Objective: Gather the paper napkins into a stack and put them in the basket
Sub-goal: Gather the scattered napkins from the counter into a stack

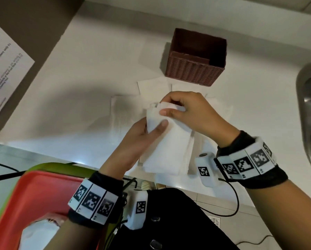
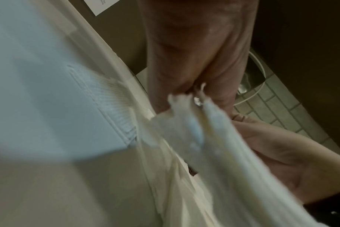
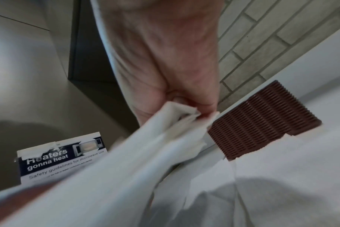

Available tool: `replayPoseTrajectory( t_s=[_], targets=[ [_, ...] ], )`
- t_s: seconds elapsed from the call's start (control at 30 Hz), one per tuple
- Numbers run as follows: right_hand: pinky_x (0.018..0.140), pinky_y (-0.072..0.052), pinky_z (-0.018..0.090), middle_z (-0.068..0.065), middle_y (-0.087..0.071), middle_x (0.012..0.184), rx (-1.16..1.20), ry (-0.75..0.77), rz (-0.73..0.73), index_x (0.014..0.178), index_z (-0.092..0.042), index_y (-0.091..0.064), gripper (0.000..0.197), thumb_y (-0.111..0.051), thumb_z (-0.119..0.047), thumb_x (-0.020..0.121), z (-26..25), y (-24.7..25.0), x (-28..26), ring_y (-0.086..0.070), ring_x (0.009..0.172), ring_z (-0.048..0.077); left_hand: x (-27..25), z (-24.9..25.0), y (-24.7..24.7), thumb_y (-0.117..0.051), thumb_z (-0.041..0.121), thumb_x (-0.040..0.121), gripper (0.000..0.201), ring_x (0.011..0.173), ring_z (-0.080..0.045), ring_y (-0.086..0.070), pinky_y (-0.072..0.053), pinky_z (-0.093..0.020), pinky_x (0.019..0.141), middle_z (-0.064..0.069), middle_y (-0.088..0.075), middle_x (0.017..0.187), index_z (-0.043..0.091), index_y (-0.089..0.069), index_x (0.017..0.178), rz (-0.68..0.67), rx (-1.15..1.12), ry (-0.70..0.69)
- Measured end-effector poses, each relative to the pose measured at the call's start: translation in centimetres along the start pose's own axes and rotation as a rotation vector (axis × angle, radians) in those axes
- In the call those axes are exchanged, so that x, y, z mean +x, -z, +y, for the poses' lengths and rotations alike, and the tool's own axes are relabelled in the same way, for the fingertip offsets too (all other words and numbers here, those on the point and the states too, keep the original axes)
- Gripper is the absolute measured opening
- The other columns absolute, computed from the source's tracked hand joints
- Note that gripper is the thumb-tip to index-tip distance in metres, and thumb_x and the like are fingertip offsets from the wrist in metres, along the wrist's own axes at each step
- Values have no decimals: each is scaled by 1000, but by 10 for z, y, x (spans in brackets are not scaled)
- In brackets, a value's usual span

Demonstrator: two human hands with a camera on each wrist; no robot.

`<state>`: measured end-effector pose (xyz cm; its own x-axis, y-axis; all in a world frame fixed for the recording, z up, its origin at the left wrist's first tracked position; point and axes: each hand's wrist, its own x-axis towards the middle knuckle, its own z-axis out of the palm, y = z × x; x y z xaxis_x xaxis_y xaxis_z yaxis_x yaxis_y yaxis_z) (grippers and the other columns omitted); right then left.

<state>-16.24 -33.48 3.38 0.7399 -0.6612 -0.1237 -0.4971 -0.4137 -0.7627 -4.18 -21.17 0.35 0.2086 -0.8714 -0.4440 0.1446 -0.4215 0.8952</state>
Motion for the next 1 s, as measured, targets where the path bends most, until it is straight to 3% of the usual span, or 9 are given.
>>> replayPoseTrajectory(
  t_s=[0.17,0.33,0.43,0.57,0.63,0.73,0.87,0.93,1.0],
  targets=[
    [92,-47,16,-4,-64,109,298,-299,235,132,-18,-50,41,-53,-36,96,4,2,-15,-60,102,5,5,-5,13,-57,32,97,30,101,-11,-71,-56,-30,89,5,-75,110,17,-64,122,253,-84,20],
    [103,-48,36,2,-72,115,458,-405,-95,119,-15,-64,41,-43,-44,98,7,-1,-39,-66,110,14,8,2,19,-52,31,100,31,107,-15,-70,-53,-36,96,1,-74,115,16,-63,125,276,-226,40],
    [102,-47,48,13,-70,117,440,-365,-105,117,-11,-64,43,-48,-45,97,0,-7,-40,-65,110,28,8,7,9,-56,25,98,33,109,-16,-69,-56,-34,92,-1,-72,120,15,-59,129,167,-214,-23],
    [103,-47,28,-8,-64,129,420,-341,-105,133,-26,-54,39,-44,-41,98,-16,-8,-40,-60,116,8,8,11,0,-60,20,94,29,104,-12,-71,-58,-26,83,1,-74,115,21,-60,123,132,-124,-101],
    [98,-46,21,-13,-65,119,358,-334,-164,126,-29,-58,35,-42,-44,98,-18,-4,-44,-60,110,4,7,11,5,-60,20,95,29,103,-14,-72,-59,-28,81,0,-74,113,17,-61,124,181,-136,-108],
    [93,-48,28,-3,-70,100,156,-364,-166,101,-14,-67,42,-41,-48,97,4,9,-49,-64,96,15,4,6,27,-57,26,97,29,99,-4,-71,-58,-20,80,5,-74,112,18,-61,125,318,-92,-123],
    [88,-44,32,6,-64,118,-293,-455,193,128,-13,-56,36,-51,-29,96,62,27,-38,-62,109,28,-5,-3,59,-54,29,98,30,82,9,-69,-53,-11,64,11,-73,105,17,-60,126,450,-65,-118],
    [95,-44,42,15,-56,128,-472,-450,201,138,-16,-47,51,-57,-36,92,80,27,-26,-54,116,37,-7,-6,65,-54,29,98,27,81,12,-68,-52,-11,67,15,-74,98,21,-61,122,469,-24,-107],
    [100,-38,46,9,-44,141,-571,-373,128,144,-27,-39,60,-61,-41,89,83,25,-9,-43,126,36,-7,-8,67,-56,31,97,27,89,8,-69,-51,-19,78,17,-75,98,23,-61,122,467,1,-96]
  ],
)
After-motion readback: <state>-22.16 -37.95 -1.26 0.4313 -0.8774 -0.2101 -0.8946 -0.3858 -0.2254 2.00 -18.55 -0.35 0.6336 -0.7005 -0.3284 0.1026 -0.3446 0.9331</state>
